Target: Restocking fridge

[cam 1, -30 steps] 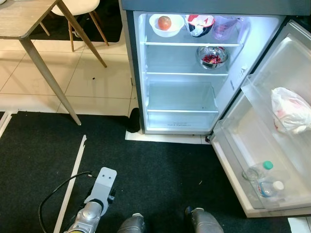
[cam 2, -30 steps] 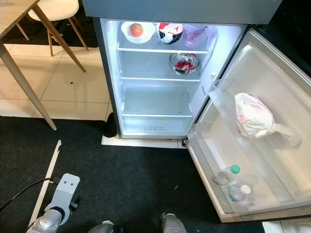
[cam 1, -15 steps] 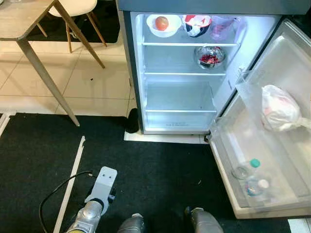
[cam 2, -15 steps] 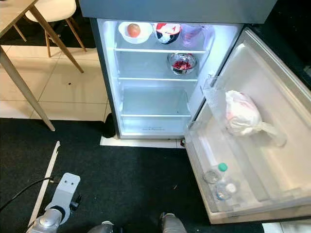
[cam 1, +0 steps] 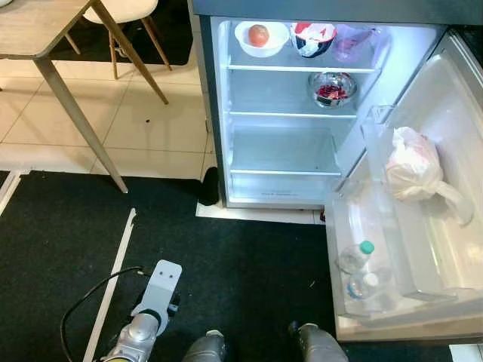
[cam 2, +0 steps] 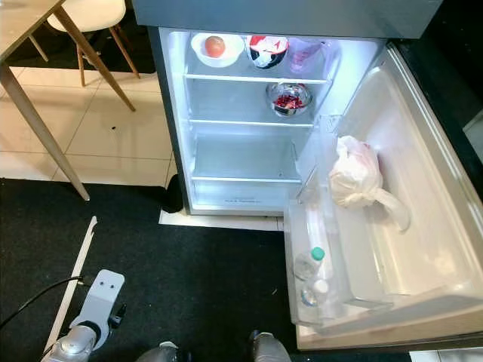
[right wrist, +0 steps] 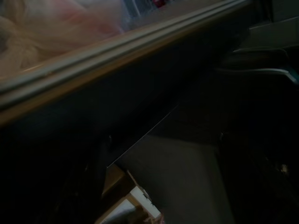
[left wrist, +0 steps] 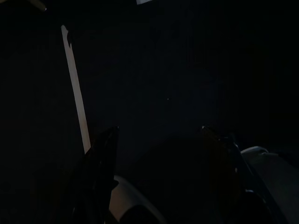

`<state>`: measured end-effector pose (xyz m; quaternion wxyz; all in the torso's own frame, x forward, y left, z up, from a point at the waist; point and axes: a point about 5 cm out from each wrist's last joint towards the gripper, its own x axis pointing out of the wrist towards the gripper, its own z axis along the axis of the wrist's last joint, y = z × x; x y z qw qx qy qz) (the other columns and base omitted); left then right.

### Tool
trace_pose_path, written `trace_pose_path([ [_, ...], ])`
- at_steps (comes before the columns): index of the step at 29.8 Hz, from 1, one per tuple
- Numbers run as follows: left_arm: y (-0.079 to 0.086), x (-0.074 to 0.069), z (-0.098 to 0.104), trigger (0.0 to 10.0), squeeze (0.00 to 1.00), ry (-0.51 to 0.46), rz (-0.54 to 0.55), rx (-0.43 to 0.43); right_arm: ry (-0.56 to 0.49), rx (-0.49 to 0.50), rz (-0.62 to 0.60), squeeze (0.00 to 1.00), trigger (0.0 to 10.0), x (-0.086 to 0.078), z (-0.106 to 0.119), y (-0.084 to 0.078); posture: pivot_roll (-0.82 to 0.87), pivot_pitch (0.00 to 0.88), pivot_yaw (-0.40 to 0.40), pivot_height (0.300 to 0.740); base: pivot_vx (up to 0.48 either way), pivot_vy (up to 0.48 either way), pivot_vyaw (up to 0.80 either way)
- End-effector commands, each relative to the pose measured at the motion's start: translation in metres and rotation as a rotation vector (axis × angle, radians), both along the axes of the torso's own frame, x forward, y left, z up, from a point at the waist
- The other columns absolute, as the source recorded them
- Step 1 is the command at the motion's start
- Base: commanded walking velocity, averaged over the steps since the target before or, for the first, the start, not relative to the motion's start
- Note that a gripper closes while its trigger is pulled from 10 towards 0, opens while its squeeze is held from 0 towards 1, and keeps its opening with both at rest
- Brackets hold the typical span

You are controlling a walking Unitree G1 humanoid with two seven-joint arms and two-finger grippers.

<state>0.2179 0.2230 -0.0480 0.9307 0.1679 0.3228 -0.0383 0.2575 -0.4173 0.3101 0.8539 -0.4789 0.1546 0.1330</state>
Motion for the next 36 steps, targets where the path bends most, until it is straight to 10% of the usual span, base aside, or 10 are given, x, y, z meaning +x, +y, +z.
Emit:
trace_pose_path([
  [1, -0.002, -0.010, -0.008, 10.0, 0.00, 0.043, -0.005, -0.001, 0.021, 0.047, 0.084, 0.00, 10.0, 0.004, -0.007, 0.014, -0.09, 0.193, -0.024, 0.740, 0.000, 0.000, 0.00],
  [17, -0.001, -0.010, -0.007, 10.0, 0.00, 0.041, -0.003, 0.002, 0.051, 0.152, 0.452, 0.00, 10.0, 0.021, -0.025, 0.107, -0.08, 0.184, -0.022, 0.740, 0.000, 0.000, 0.00],
  [26, -0.003, -0.008, -0.007, 10.0, 0.00, 0.044, -0.013, 0.002, 0.071, 0.221, 0.756, 0.00, 10.0, 0.027, -0.051, 0.205, -0.09, 0.179, -0.010, 0.740, 0.000, 0.000, 0.00],
  [32, -0.003, -0.005, -0.005, 10.0, 0.00, 0.033, -0.014, 0.002, -0.213, 0.398, 0.898, 0.00, 10.0, 0.051, -0.029, 0.292, -0.05, 0.178, -0.012, 0.740, 0.000, 0.000, 0.00],
  [36, 0.001, -0.006, -0.004, 10.0, 0.00, 0.028, 0.001, 0.006, -0.457, 0.531, 0.757, 0.00, 10.0, 0.071, -0.004, 0.304, -0.05, 0.179, -0.015, 0.740, 0.000, 0.000, 0.00],
])
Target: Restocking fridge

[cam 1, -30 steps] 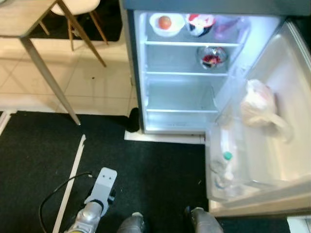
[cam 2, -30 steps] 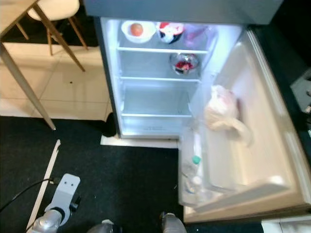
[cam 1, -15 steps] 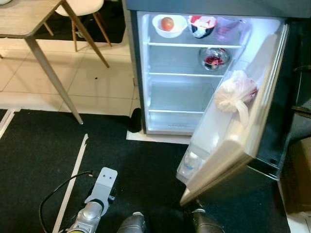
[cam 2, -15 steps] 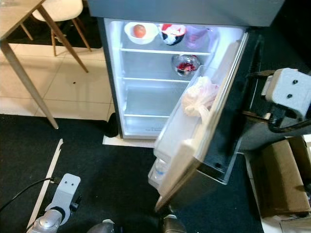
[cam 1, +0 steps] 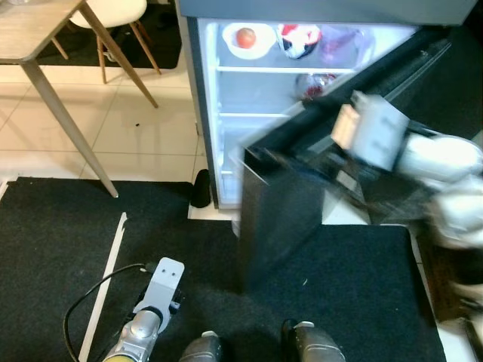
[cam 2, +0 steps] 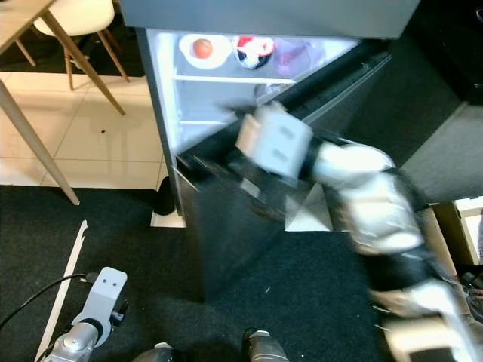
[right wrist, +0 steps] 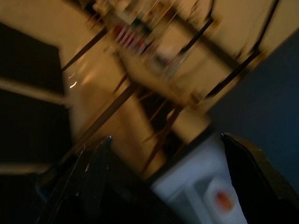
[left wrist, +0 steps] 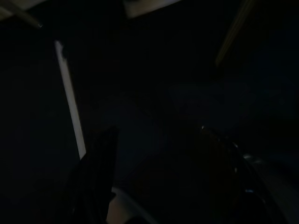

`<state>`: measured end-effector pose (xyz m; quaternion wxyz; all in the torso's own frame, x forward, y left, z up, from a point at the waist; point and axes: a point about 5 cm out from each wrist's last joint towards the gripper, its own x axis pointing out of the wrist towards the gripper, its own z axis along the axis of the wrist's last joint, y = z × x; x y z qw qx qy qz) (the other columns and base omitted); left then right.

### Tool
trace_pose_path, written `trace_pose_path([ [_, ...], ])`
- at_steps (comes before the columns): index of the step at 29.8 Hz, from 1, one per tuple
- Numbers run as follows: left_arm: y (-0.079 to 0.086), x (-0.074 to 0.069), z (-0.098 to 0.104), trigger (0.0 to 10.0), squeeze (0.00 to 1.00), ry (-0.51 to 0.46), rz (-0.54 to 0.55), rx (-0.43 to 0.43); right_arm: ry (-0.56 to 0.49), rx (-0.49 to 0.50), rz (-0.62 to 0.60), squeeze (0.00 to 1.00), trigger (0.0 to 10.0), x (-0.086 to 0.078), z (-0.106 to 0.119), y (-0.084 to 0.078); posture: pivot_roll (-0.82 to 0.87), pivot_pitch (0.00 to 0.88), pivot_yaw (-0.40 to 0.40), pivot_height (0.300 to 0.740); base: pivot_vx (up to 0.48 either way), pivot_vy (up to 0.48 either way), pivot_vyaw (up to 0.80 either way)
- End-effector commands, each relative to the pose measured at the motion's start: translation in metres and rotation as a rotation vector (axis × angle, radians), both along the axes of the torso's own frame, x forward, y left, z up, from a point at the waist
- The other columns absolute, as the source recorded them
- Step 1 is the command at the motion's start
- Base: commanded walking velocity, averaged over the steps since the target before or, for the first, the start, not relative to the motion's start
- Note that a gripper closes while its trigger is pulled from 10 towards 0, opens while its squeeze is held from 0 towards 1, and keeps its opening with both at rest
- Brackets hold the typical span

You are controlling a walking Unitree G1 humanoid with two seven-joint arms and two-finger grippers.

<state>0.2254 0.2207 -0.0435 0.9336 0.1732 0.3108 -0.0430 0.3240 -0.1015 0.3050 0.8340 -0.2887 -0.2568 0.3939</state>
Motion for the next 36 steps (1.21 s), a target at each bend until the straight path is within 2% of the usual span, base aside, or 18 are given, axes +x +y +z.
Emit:
trace_pose_path([
  [1, 0.004, -0.015, -0.009, 10.0, 0.00, 0.053, 0.018, 0.004, -0.058, 0.062, -0.120, 0.00, 10.0, 0.007, 0.006, -0.014, -0.05, 0.183, -0.018, 0.740, 0.000, 0.000, 0.00],
  [4, 0.007, -0.022, -0.013, 10.0, 0.00, 0.067, 0.026, 0.008, -0.143, 0.129, -0.257, 0.00, 10.0, 0.011, 0.017, -0.031, -0.05, 0.186, -0.021, 0.740, 0.000, 0.000, 0.00],
  [6, 0.005, -0.024, -0.014, 10.0, 0.00, 0.070, 0.026, 0.006, -0.109, 0.103, -0.300, 0.00, 10.0, 0.011, 0.010, -0.044, -0.06, 0.189, -0.025, 0.740, 0.000, 0.000, 0.00],
  [12, 0.001, -0.023, -0.015, 10.0, 0.00, 0.071, 0.025, 0.000, -0.051, 0.012, -0.348, 0.00, 10.0, 0.010, -0.012, -0.058, -0.06, 0.191, -0.031, 0.740, 0.000, 0.000, 0.00],
  [16, -0.001, -0.022, -0.014, 10.0, 0.00, 0.069, 0.026, -0.005, 0.032, -0.086, -0.425, 0.00, 10.0, 0.013, -0.048, -0.072, -0.07, 0.194, -0.032, 0.740, 0.000, 0.000, 0.00],
  [17, -0.001, -0.022, -0.014, 10.0, 0.00, 0.069, 0.026, -0.005, 0.032, -0.086, -0.425, 0.00, 10.0, 0.013, -0.048, -0.072, -0.07, 0.194, -0.032, 0.740, 0.000, 0.000, 0.00],
  [18, -0.001, -0.022, -0.014, 10.0, 0.00, 0.068, 0.028, -0.007, 0.073, -0.158, -0.464, 0.00, 10.0, 0.016, -0.067, -0.077, -0.07, 0.196, -0.034, 0.740, 0.000, 0.000, 0.00],
  [20, 0.000, -0.022, -0.014, 10.0, 0.00, 0.068, 0.030, -0.008, 0.120, -0.209, -0.494, 0.00, 10.0, 0.017, -0.083, -0.082, -0.06, 0.196, -0.036, 0.740, 0.000, 0.000, 0.00],
  [24, -0.001, -0.022, -0.014, 10.0, 0.00, 0.065, 0.040, -0.015, 0.233, -0.193, -0.530, 0.00, 10.0, 0.018, -0.105, -0.088, -0.06, 0.196, -0.037, 0.740, 0.000, 0.000, 0.00],
  [25, -0.001, -0.021, -0.014, 10.0, 0.00, 0.058, 0.052, -0.027, 0.325, -0.107, -0.566, 0.00, 10.0, 0.018, -0.121, -0.092, -0.06, 0.195, -0.040, 0.740, 0.000, 0.000, 0.00],
  [26, -0.001, -0.021, -0.014, 10.0, 0.00, 0.058, 0.052, -0.027, 0.325, -0.107, -0.566, 0.00, 10.0, 0.018, -0.121, -0.092, -0.06, 0.195, -0.040, 0.740, 0.000, 0.000, 0.00],
  [28, -0.002, -0.016, -0.010, 10.0, 0.00, 0.022, 0.092, -0.063, 0.545, 0.136, -0.662, 0.00, 10.0, 0.014, -0.165, -0.097, -0.05, 0.198, -0.041, 0.740, 0.000, 0.000, 0.00],
  [30, -0.003, -0.008, -0.004, 10.0, 0.00, -0.030, 0.106, -0.082, 0.666, 0.357, -0.726, 0.00, 10.0, 0.007, -0.189, -0.096, -0.05, 0.196, -0.041, 0.740, 0.000, 0.000, 0.00],
  [31, -0.005, 0.000, 0.003, 10.0, 0.00, -0.071, 0.105, -0.086, 0.672, 0.426, -0.755, 0.00, 10.0, 0.005, -0.192, -0.096, -0.05, 0.197, -0.041, 0.740, 0.000, 0.000, 0.00],
  [32, -0.005, 0.000, 0.003, 10.0, 0.00, -0.071, 0.105, -0.086, 0.672, 0.426, -0.755, 0.00, 10.0, 0.005, -0.192, -0.096, -0.05, 0.197, -0.041, 0.740, 0.000, 0.000, 0.00],
  [34, -0.010, 0.017, 0.017, 10.0, 0.00, -0.164, 0.090, -0.090, 0.662, 0.505, -0.812, 0.00, 10.0, 0.004, -0.194, -0.099, -0.05, 0.195, -0.041, 0.740, 0.000, 0.000, 0.00],
  [35, -0.010, 0.017, 0.017, 10.0, 0.00, -0.164, 0.090, -0.090, 0.662, 0.505, -0.812, 0.00, 10.0, 0.004, -0.194, -0.099, -0.05, 0.195, -0.041, 0.740, 0.000, 0.000, 0.00],
  [36, -0.015, 0.029, 0.028, 10.0, 0.00, -0.223, 0.072, -0.096, 0.650, 0.509, -0.854, 0.00, 10.0, 0.003, -0.195, -0.102, -0.05, 0.193, -0.041, 0.740, 0.000, 0.000, 0.00],
])
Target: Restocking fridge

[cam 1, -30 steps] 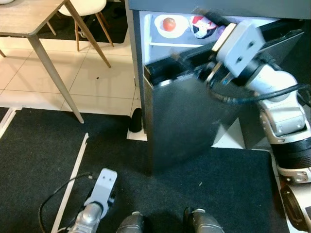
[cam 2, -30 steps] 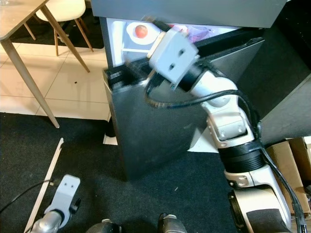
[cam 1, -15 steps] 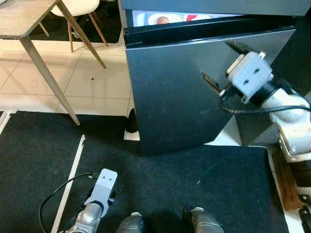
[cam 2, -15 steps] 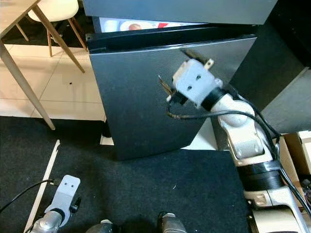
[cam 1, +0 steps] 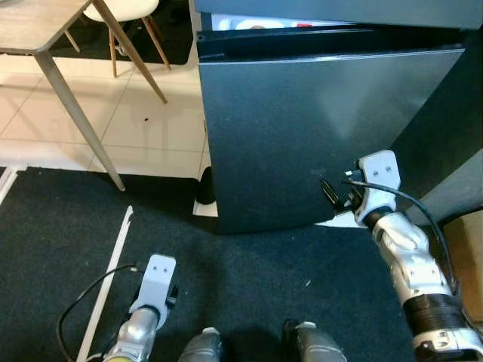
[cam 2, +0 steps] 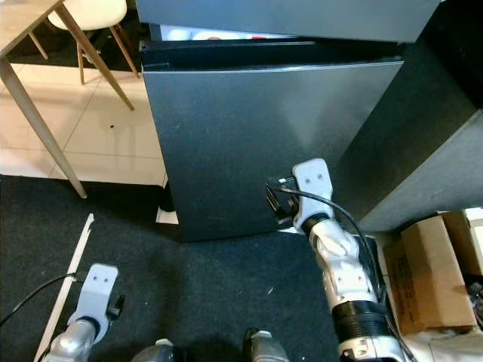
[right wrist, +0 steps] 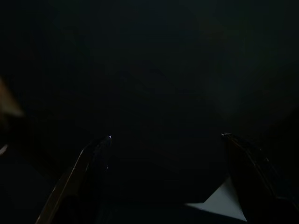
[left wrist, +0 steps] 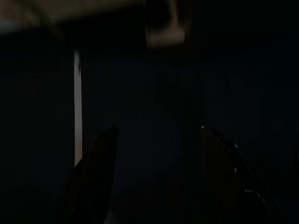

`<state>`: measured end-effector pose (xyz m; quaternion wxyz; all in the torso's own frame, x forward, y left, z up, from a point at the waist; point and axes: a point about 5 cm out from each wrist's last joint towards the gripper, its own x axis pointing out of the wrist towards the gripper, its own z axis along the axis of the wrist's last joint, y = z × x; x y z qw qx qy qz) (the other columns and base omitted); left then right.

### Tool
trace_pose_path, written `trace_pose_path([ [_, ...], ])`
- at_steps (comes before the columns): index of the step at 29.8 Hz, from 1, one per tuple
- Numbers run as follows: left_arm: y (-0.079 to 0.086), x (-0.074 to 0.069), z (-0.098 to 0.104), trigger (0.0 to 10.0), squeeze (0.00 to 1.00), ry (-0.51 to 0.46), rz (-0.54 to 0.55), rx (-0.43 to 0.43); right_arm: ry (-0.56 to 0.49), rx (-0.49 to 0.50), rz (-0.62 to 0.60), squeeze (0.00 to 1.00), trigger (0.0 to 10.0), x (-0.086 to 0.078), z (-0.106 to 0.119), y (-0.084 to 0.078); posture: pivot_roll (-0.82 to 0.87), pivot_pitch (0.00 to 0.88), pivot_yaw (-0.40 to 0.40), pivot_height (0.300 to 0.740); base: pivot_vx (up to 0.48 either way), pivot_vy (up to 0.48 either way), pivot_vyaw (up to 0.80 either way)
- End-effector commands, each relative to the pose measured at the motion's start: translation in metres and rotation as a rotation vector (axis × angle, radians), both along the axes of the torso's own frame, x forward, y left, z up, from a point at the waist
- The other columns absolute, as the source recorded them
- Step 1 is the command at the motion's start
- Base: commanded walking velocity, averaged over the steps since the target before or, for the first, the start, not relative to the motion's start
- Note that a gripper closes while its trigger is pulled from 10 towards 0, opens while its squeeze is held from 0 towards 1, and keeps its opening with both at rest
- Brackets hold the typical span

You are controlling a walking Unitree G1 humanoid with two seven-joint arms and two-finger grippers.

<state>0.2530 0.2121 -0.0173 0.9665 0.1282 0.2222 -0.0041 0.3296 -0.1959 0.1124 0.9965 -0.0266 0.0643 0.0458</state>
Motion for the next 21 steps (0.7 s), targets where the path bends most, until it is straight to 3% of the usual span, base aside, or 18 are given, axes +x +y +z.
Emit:
trace_pose_path([
  [1, -0.006, 0.001, 0.002, 10.0, 0.00, -0.027, -0.001, -0.016, -0.001, 0.005, -0.057, 0.00, 10.0, -0.002, -0.002, -0.008, -0.05, 0.193, -0.041, 0.740, 0.000, 0.000, 0.00],
  [2, -0.013, 0.014, 0.014, 10.0, 0.00, -0.094, -0.024, -0.020, 0.005, -0.001, -0.088, 0.00, 10.0, -0.003, -0.005, -0.010, -0.05, 0.191, -0.041, 0.740, 0.000, 0.000, 0.00],
  [3, -0.013, 0.014, 0.014, 10.0, 0.00, -0.094, -0.024, -0.020, 0.005, -0.001, -0.088, 0.00, 10.0, -0.003, -0.005, -0.010, -0.05, 0.191, -0.041, 0.740, 0.000, 0.000, 0.00],
  [4, -0.022, 0.028, 0.031, 10.0, 0.00, -0.173, -0.060, -0.035, 0.013, -0.020, -0.117, 0.00, 10.0, -0.005, -0.009, -0.013, -0.05, 0.188, -0.041, 0.740, 0.000, 0.000, 0.00],
  [5, -0.022, 0.028, 0.031, 10.0, 0.00, -0.173, -0.060, -0.035, 0.013, -0.020, -0.117, 0.00, 10.0, -0.005, -0.009, -0.013, -0.05, 0.188, -0.041, 0.740, 0.000, 0.000, 0.00],
  [8, -0.049, 0.062, 0.081, 10.0, 0.00, -0.370, -0.168, -0.083, 0.011, 0.003, -0.156, 0.00, 10.0, -0.014, -0.016, -0.012, -0.05, 0.181, -0.037, 0.740, 0.000, 0.000, 0.00],
  [10, -0.049, 0.062, 0.081, 10.0, 0.00, -0.370, -0.168, -0.083, 0.011, 0.003, -0.156, 0.00, 10.0, -0.014, -0.016, -0.012, -0.05, 0.181, -0.037, 0.740, 0.000, 0.000, 0.00],
  [14, -0.064, 0.072, 0.104, 10.0, 0.00, -0.462, -0.223, -0.099, 0.006, 0.032, -0.164, 0.00, 10.0, -0.018, -0.020, -0.006, -0.06, 0.175, -0.035, 0.740, 0.000, 0.000, 0.00],
  [21, -0.071, 0.074, 0.117, 10.0, 0.00, -0.502, -0.244, -0.100, 0.001, 0.035, -0.170, 0.00, 10.0, -0.018, -0.022, -0.001, -0.05, 0.165, -0.029, 0.740, 0.406, 0.000, 0.00],
])
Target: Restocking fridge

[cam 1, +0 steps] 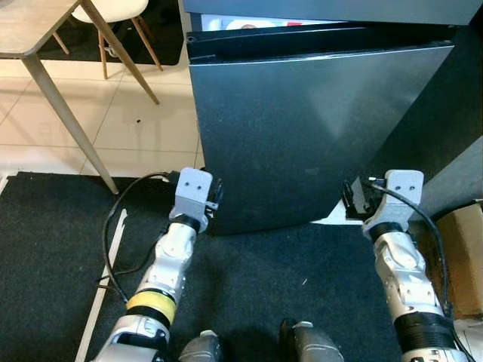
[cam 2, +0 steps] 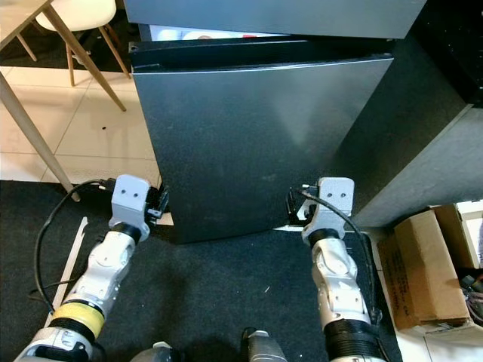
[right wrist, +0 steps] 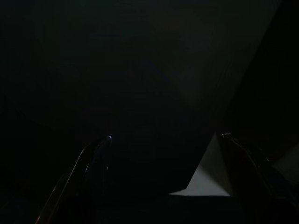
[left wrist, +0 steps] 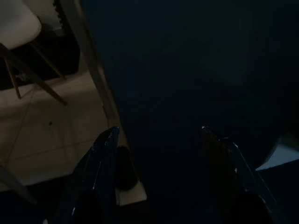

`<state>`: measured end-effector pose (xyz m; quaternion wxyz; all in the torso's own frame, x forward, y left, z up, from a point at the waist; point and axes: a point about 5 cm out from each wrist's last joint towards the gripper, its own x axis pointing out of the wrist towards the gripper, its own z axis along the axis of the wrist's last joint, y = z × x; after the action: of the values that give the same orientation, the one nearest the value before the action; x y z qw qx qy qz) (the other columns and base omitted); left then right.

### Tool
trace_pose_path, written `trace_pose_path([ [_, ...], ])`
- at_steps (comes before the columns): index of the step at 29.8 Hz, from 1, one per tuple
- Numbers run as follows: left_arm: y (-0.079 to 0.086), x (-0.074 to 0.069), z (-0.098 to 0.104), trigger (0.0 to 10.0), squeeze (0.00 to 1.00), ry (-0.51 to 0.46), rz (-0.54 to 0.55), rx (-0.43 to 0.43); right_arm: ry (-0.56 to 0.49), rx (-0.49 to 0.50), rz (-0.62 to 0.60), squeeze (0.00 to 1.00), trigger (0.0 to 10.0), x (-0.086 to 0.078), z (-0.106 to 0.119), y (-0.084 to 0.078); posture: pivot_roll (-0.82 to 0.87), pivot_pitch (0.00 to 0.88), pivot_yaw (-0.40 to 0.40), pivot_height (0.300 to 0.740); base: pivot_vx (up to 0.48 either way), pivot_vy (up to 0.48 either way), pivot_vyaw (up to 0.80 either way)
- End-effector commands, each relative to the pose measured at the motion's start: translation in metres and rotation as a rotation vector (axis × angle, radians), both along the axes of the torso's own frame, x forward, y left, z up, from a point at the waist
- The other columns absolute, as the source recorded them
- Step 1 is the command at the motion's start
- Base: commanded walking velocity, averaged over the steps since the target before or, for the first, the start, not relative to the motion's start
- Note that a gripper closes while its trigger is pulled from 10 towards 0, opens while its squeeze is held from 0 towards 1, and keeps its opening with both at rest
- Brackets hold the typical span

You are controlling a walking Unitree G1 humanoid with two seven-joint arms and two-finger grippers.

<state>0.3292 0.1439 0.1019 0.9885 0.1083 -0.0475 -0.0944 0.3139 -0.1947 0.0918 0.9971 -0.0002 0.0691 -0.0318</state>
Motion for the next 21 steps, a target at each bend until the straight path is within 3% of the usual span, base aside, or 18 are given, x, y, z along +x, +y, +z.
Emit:
trace_pose_path([
  [1, -0.003, -0.002, -0.002, 10.0, 0.00, 0.014, -0.010, -0.009, -0.006, -0.008, -0.012, 0.00, 10.0, -0.003, -0.001, -0.002, -0.05, 0.165, -0.029, 0.740, 0.480, 0.000, 0.00],
  [13, -0.002, -0.002, 0.003, 10.0, 0.00, 0.018, -0.006, -0.007, -0.018, -0.010, -0.035, 0.00, 10.0, -0.001, 0.002, -0.007, -0.05, 0.162, -0.022, 0.740, 0.480, 0.000, 0.00],
  [21, -0.004, -0.006, 0.005, 10.0, 0.00, 0.012, -0.023, 0.011, -0.022, -0.013, -0.054, 0.00, 10.0, -0.003, 0.002, -0.012, -0.06, 0.166, -0.021, 0.740, 0.340, 0.000, 0.00],
])
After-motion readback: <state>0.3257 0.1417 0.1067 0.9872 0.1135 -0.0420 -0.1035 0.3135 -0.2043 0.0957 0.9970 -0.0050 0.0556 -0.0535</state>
